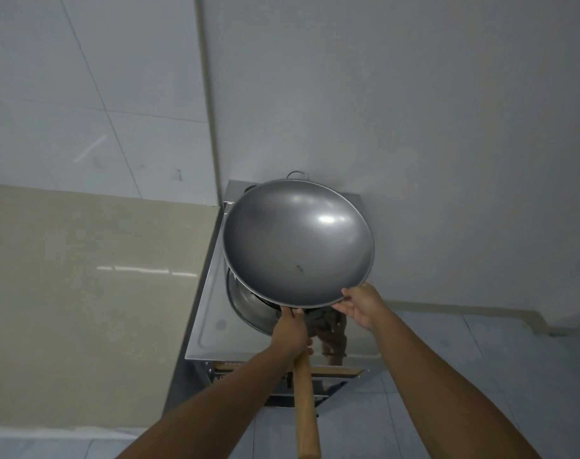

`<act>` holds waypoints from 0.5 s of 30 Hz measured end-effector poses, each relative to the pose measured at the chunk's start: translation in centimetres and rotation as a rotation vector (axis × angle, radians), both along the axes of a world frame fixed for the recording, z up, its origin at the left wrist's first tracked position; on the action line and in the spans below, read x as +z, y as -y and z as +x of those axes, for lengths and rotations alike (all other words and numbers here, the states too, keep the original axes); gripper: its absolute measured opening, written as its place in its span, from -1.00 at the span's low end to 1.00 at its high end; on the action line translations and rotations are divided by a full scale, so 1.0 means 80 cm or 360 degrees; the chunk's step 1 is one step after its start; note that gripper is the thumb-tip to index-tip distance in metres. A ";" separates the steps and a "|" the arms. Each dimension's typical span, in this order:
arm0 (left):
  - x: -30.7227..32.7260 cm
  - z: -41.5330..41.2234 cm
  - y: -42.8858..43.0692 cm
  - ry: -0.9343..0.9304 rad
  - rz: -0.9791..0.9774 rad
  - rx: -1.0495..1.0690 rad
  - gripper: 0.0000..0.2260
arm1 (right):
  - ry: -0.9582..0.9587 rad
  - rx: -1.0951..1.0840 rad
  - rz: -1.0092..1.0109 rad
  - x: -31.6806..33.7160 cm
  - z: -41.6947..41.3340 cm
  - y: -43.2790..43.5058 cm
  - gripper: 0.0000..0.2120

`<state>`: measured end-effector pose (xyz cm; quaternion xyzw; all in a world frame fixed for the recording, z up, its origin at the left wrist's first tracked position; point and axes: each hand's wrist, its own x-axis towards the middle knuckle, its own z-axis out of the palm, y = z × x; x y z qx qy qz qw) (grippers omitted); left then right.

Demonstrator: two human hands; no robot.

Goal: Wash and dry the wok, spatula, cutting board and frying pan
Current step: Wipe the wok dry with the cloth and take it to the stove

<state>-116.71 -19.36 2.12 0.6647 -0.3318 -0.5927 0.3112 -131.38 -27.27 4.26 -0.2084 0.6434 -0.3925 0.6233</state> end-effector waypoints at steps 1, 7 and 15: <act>-0.001 0.000 -0.001 0.0002 -0.0014 -0.0024 -0.68 | -0.0014 0.0012 0.0002 0.000 -0.002 0.000 -0.57; -0.002 0.014 -0.007 0.0177 -0.0189 -0.0102 -0.61 | -0.0160 0.0050 0.0004 -0.007 -0.003 -0.007 -0.60; 0.007 0.030 -0.016 0.0478 -0.0306 -0.0263 -0.83 | -0.0862 0.0149 -0.0116 -0.009 0.010 -0.022 -0.68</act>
